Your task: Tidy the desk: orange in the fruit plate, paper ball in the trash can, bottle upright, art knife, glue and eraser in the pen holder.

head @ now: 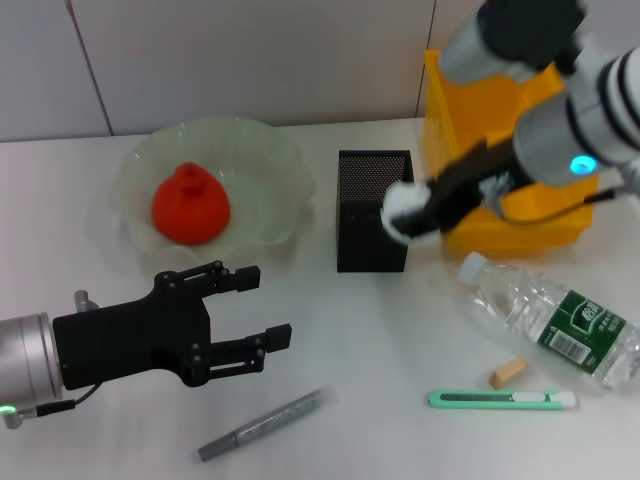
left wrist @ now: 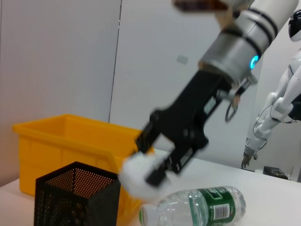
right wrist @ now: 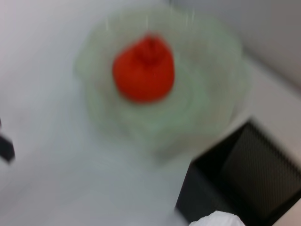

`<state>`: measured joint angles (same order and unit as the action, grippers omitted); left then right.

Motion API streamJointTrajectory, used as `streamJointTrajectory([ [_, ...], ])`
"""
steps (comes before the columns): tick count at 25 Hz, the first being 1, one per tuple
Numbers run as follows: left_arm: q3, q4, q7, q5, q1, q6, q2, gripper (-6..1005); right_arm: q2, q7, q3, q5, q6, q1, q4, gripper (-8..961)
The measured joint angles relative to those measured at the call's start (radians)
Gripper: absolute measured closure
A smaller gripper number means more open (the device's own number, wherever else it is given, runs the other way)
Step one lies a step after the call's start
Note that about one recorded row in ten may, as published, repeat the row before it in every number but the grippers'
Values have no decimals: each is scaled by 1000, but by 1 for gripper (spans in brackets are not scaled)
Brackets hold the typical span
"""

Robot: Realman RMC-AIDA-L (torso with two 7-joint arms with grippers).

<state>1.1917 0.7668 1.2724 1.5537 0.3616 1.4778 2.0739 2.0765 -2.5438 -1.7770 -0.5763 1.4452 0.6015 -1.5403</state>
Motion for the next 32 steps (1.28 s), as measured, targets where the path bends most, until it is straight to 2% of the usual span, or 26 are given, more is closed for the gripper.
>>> streamJointTrajectory([
  [3, 3, 0, 0, -6, 0, 2, 0, 208, 1, 5, -4, -5, -15, -42, -118, 387],
  [6, 3, 0, 0, -7, 0, 2, 0, 208, 2, 10, -3, -7, -97, -107, -218, 384],
  [9, 3, -2, -1, -8, -1, 1, 0, 208, 3, 29, -7, -9, -188, -149, -238, 379],
  [17, 3, -3, -1, -12, 8, -1, 0, 208, 3, 60, -79, 1, -368, -178, -127, 365],
  [26, 3, -3, 1, -13, 8, -1, 0, 208, 1, 101, -135, 3, -516, -155, 67, 351],
  [32, 3, -3, 0, -22, 8, -4, 0, 209, 1, 108, -147, 3, -554, -140, 126, 341],
])
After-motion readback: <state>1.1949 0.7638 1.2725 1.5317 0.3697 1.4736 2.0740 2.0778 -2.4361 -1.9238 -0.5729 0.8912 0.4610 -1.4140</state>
